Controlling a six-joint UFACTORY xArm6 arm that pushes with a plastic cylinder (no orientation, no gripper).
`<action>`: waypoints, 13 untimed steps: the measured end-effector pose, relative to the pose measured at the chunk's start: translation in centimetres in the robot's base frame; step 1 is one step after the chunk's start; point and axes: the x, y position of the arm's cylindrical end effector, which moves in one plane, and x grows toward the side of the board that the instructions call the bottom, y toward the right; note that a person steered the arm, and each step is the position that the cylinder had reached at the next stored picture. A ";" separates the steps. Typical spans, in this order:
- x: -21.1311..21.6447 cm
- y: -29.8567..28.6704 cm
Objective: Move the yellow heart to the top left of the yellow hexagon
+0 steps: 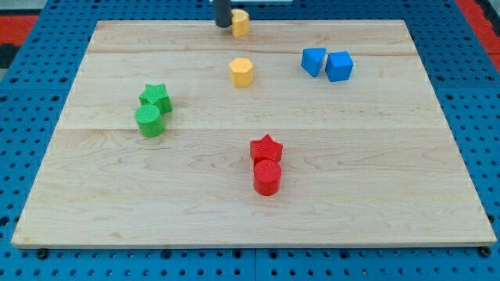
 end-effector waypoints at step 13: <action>3.0 -2.6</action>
